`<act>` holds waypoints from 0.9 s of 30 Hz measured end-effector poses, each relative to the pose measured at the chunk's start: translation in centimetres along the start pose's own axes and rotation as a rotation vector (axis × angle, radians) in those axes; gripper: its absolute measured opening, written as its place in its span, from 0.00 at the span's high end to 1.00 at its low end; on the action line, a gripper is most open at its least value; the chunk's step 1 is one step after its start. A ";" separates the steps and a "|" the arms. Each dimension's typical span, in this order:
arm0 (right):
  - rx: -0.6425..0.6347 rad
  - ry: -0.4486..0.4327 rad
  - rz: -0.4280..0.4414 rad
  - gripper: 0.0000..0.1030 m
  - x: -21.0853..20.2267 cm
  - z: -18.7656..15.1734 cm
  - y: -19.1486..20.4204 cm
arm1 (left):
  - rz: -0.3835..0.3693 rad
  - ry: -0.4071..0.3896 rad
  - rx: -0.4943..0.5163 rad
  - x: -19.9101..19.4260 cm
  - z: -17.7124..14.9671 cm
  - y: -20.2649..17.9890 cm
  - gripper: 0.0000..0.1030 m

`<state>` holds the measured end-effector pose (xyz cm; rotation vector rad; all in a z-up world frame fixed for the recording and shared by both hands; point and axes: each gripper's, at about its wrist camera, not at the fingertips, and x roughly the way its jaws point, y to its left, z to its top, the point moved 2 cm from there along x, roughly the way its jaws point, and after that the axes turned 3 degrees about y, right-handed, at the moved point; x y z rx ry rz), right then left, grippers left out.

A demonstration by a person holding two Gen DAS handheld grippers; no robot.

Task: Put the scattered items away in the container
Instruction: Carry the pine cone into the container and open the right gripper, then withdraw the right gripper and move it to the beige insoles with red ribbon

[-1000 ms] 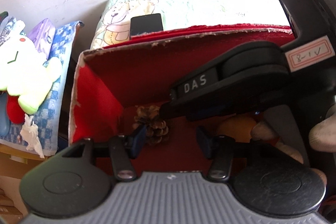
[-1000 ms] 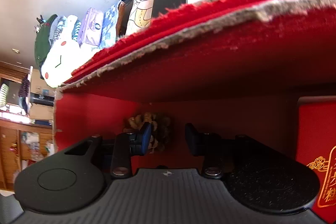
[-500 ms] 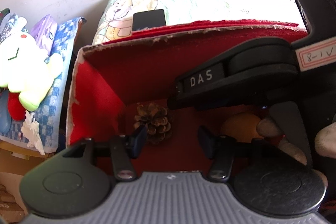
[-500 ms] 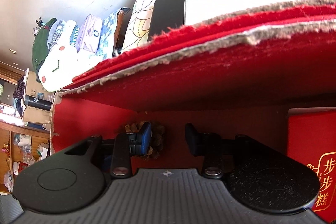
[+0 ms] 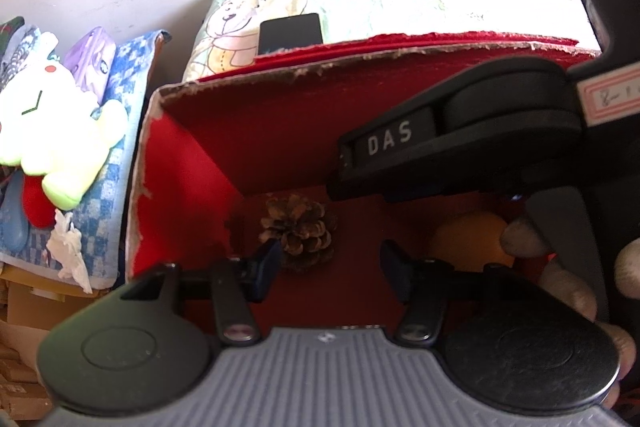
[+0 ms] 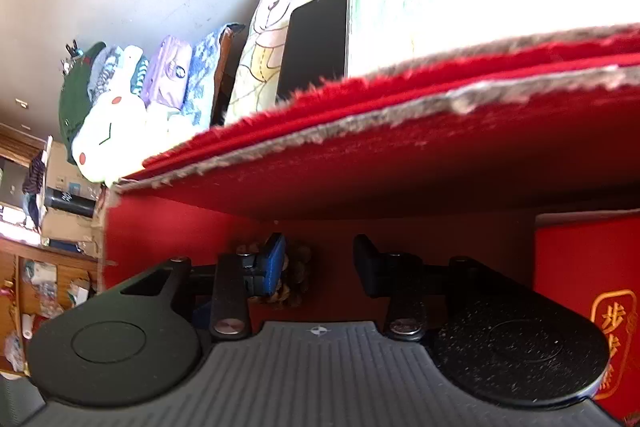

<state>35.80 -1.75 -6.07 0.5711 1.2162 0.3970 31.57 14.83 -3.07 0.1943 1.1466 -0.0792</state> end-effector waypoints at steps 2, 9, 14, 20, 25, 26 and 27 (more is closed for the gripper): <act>0.003 -0.008 -0.023 0.60 -1.3 -0.1 0.2 | 0.015 -0.010 0.005 -0.4 -0.1 -0.1 0.39; -0.036 -0.177 -0.073 0.55 -9.0 -2.2 0.0 | 0.094 -0.119 0.015 -4.0 -0.7 -0.9 0.21; -0.068 -0.309 -0.057 0.54 -12.2 -5.7 1.9 | 0.066 -0.195 -0.037 -7.2 -1.6 0.5 0.21; -0.203 -0.388 0.055 0.45 -13.2 -9.6 4.2 | 0.007 -0.320 -0.111 -11.9 -5.3 2.9 0.20; -0.292 -0.277 0.173 0.49 -12.6 -12.6 4.9 | -0.082 -0.344 -0.175 -14.4 -9.1 4.8 0.34; -0.312 -0.242 0.177 0.49 -12.3 -13.3 4.8 | -0.108 -0.343 -0.192 -14.8 -10.1 5.1 0.35; -0.325 -0.201 0.172 0.49 -11.7 -14.1 4.7 | -0.127 -0.341 -0.207 -15.2 -11.2 5.2 0.35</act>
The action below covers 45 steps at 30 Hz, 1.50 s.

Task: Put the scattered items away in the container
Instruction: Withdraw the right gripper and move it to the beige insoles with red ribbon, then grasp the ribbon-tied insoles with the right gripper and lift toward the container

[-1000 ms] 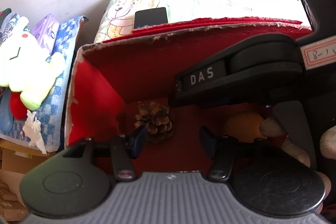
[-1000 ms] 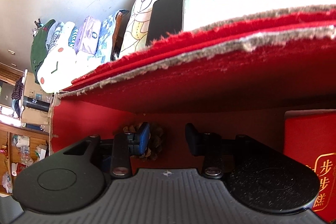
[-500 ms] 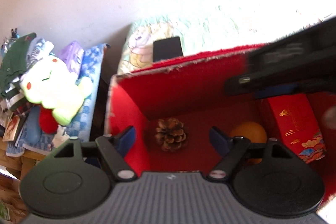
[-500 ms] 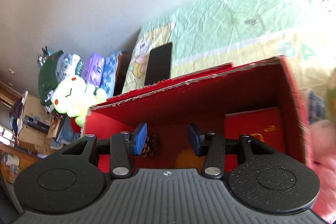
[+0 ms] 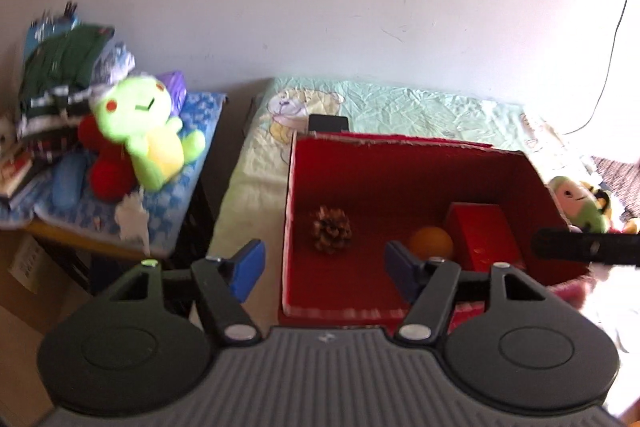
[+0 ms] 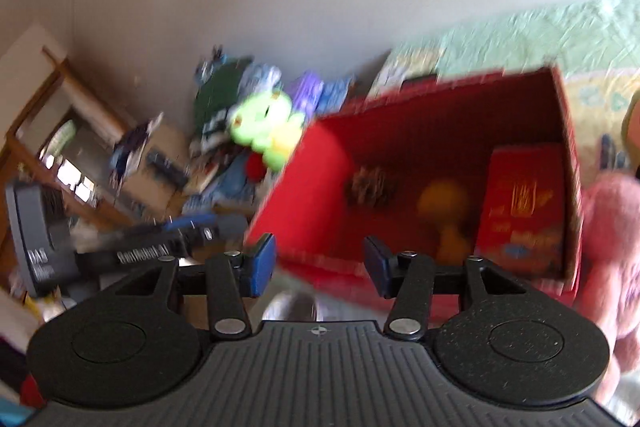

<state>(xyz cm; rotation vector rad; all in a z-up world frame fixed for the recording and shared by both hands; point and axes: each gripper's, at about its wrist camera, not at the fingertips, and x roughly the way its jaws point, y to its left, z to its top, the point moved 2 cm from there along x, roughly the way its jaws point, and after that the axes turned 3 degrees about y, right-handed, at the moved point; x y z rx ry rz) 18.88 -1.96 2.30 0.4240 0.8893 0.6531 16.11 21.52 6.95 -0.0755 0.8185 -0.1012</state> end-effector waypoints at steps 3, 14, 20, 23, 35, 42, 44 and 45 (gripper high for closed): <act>0.014 0.109 -0.017 0.49 1.7 -2.4 -0.5 | -0.021 0.011 0.006 -1.7 -2.5 -0.4 0.34; 0.169 0.278 -0.033 0.45 7.3 -3.9 -1.7 | -0.033 0.258 0.016 -0.5 -13.5 -4.0 0.21; 0.207 0.341 -0.111 0.45 10.6 -3.9 -1.2 | -0.030 0.319 -0.042 1.8 -15.1 -3.5 0.26; 0.245 0.350 -0.106 0.43 11.6 -4.3 -1.4 | -0.074 0.357 -0.029 3.4 -15.0 -4.1 0.41; 0.325 0.311 -0.053 0.70 7.7 -5.1 -3.9 | -0.146 0.402 0.122 5.7 -14.8 -7.8 0.58; 0.312 0.248 -0.083 0.62 4.2 -5.7 -4.9 | -0.202 0.390 0.211 5.9 -15.0 -10.8 0.61; 0.313 0.235 -0.071 0.48 4.2 -5.8 -5.1 | -0.196 0.383 0.225 6.0 -15.0 -11.0 0.60; 0.301 0.233 -0.071 0.47 4.4 -5.9 -4.8 | -0.197 0.382 0.218 6.0 -15.0 -10.8 0.60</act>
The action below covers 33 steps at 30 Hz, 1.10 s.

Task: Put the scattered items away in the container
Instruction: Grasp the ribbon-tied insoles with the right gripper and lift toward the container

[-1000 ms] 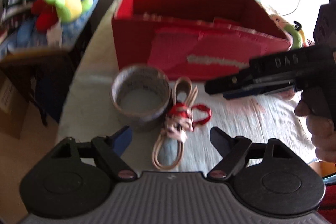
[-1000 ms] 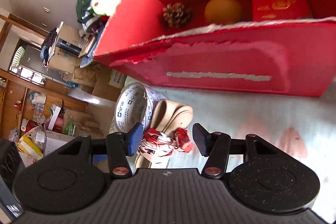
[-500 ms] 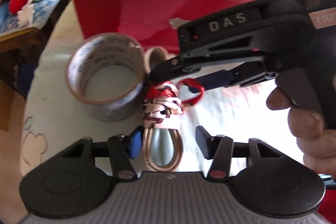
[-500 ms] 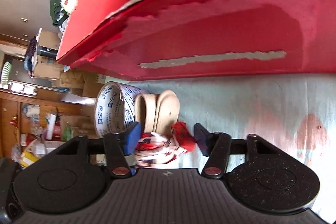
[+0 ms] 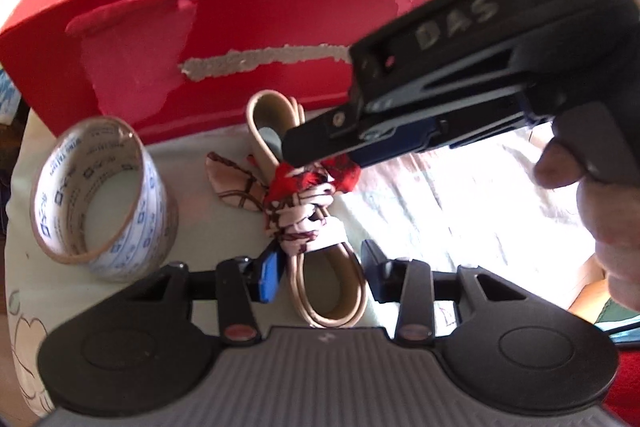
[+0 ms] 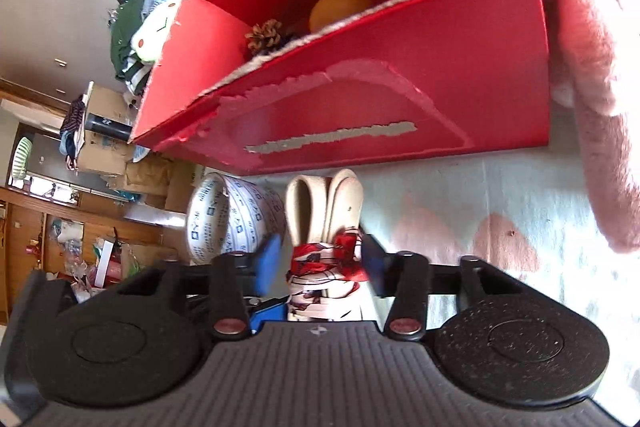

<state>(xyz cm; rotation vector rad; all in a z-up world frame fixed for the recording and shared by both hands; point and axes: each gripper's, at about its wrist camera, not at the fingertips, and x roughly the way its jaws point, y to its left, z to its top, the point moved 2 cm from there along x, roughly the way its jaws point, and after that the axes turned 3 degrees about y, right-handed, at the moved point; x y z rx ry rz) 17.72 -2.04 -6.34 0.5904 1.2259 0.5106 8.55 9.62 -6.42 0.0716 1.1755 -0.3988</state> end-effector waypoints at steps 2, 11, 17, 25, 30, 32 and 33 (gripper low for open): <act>-0.037 0.012 -0.013 0.47 0.5 -0.2 0.8 | -0.009 0.001 -0.019 0.0 -0.1 0.4 0.58; -0.110 0.045 -0.160 0.61 3.1 -0.3 1.9 | 0.025 0.004 0.049 0.5 -0.4 -0.1 0.58; -0.074 0.007 -0.182 0.64 -1.1 -0.8 0.7 | -0.038 0.008 0.122 -0.8 0.5 -1.3 0.59; -0.079 -0.171 -0.266 0.64 -8.8 -2.2 0.5 | -0.152 -0.070 0.354 -4.1 3.2 -6.6 0.59; -0.052 -0.305 -0.263 0.64 -12.7 -1.8 1.3 | -0.218 -0.146 0.443 -7.0 5.2 -8.7 0.59; -0.053 -0.360 -0.246 0.63 -14.0 -1.0 1.7 | -0.230 -0.188 0.464 -8.3 6.1 -9.1 0.59; -0.060 -0.385 -0.238 0.63 -14.7 -0.5 2.0 | -0.234 -0.212 0.470 -9.1 6.6 -9.2 0.59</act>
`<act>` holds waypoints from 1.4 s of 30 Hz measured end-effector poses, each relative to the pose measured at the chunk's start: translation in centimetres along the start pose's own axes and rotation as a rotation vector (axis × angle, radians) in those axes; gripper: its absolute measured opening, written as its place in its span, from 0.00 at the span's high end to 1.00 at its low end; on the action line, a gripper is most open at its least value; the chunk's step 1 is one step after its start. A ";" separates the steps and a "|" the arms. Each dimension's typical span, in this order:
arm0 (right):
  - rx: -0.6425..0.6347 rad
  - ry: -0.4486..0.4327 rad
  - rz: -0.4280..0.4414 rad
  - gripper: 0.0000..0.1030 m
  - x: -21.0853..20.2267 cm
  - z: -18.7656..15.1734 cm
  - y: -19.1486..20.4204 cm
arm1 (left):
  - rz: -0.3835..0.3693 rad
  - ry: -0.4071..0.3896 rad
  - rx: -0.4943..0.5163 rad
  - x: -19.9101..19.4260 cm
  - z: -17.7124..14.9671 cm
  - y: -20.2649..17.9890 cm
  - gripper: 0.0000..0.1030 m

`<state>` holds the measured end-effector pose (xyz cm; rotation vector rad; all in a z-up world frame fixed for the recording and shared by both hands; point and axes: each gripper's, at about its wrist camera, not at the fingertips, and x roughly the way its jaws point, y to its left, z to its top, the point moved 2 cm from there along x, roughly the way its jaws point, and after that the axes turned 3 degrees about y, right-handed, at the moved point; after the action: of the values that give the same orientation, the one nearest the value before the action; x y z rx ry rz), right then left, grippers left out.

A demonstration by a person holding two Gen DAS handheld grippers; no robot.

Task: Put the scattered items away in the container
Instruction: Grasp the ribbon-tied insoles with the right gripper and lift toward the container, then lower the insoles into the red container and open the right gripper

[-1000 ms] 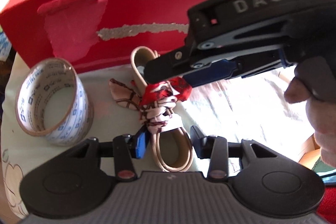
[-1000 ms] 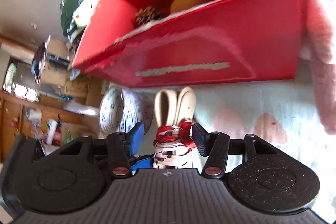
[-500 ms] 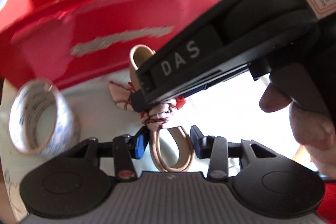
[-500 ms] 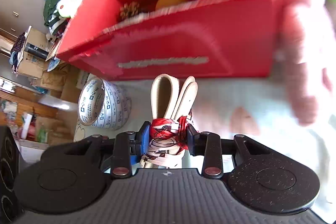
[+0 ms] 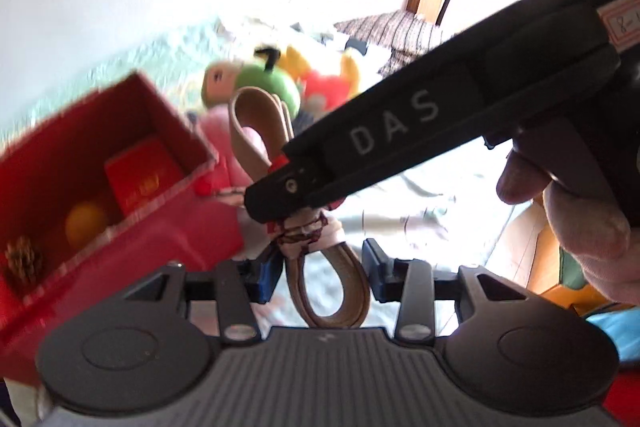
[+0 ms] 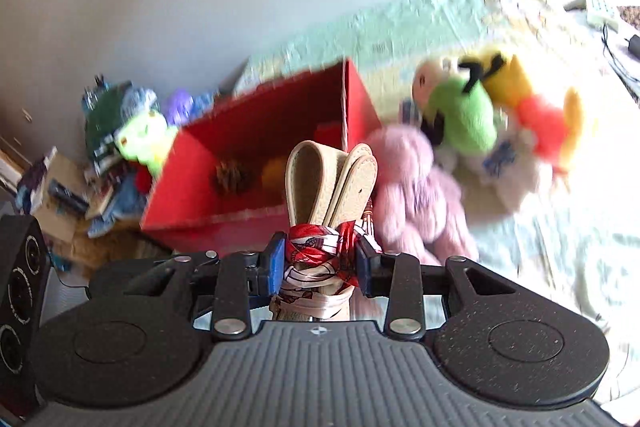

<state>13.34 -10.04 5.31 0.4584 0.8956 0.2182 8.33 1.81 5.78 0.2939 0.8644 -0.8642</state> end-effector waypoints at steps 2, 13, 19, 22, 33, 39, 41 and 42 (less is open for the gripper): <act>-0.022 -0.048 0.016 0.63 -0.7 1.6 0.3 | 0.012 -0.042 0.009 -0.7 1.3 -0.9 0.59; -0.162 -0.105 0.151 0.63 5.7 9.1 6.3 | 0.230 -0.110 -0.033 -4.0 5.9 7.4 0.59; -0.185 0.067 0.170 0.63 13.5 9.0 8.1 | 0.272 -0.005 -0.148 -2.0 4.7 13.0 0.59; -0.180 0.175 0.170 0.64 17.5 8.4 8.2 | 0.277 0.078 -0.195 1.0 3.0 15.6 0.59; -0.183 0.435 0.045 0.66 25.6 7.3 7.7 | 0.197 0.335 -0.349 7.9 -0.4 21.1 0.58; -0.167 0.456 -0.012 0.72 25.5 7.5 6.7 | 0.118 0.374 -0.363 8.7 0.3 21.2 0.54; -0.156 0.451 -0.018 0.73 25.4 7.4 6.6 | 0.086 0.371 -0.383 8.8 0.4 21.3 0.53; -0.152 0.446 -0.020 0.73 25.2 7.3 6.5 | 0.080 0.370 -0.393 8.8 0.4 21.3 0.53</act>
<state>34.56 2.88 -5.35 0.2609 1.3080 0.3766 27.89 10.36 -2.98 0.1430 1.3349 -0.5553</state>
